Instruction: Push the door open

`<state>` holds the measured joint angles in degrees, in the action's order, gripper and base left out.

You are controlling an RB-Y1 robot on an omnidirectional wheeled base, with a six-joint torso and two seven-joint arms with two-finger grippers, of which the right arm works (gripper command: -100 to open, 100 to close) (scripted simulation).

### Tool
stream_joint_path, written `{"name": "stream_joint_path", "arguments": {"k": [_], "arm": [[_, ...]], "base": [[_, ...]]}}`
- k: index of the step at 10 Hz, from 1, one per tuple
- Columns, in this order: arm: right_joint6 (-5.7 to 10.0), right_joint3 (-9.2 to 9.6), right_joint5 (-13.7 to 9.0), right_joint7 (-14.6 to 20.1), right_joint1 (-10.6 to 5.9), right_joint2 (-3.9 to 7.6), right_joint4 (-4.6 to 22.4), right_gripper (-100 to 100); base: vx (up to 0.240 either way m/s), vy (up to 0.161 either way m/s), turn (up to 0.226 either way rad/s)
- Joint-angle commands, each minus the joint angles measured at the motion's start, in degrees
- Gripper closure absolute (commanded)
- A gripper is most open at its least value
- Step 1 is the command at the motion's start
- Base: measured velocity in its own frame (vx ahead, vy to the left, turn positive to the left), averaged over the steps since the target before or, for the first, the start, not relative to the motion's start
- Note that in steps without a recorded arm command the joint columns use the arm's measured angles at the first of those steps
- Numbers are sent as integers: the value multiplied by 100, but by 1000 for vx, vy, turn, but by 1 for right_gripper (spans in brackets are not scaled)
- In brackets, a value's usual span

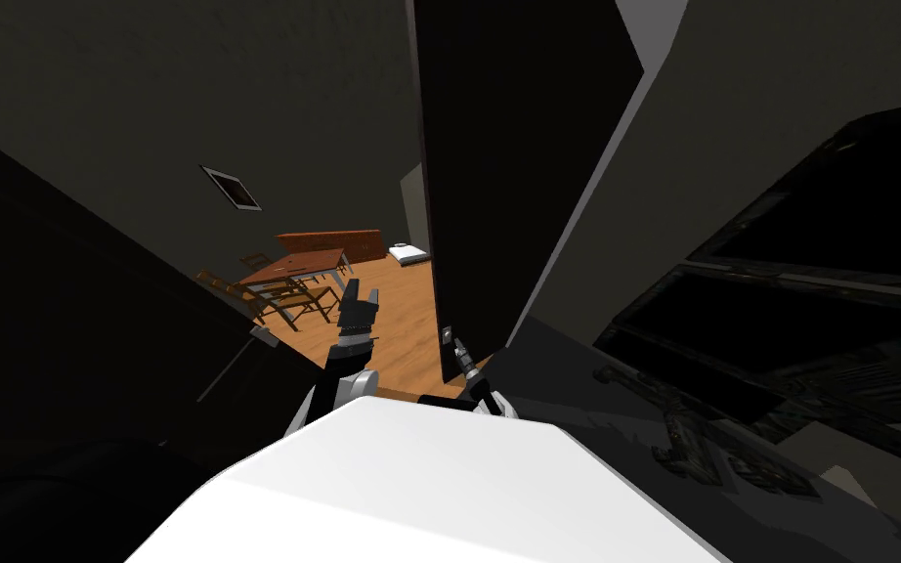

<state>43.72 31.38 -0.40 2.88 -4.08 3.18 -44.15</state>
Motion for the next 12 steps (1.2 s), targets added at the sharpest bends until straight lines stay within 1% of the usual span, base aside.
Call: {"name": "stream_joint_path", "arguments": {"k": [1,2,4,5,6,11,12], "arm": [[22,-24,-4,-18,-8,-19,22,-100],[29,-32,-5,-24,-10,-33,29,-100],[53,-60,-8,-45,-20,-113,55,-100],[51,-52,-8,-37,-21,-87,57,-100],[51,-52,-8,-37,-21,-87,57,100],[51,-52,-8,-37,-21,-87,57,100],[41,-127,-30,-59,-26,-54,80,100]], "base": [[158,123,19],[176,99,16],[162,99,22],[63,49,-11],[-15,-9,2],[-10,-8,3],[55,63,-21]]}}
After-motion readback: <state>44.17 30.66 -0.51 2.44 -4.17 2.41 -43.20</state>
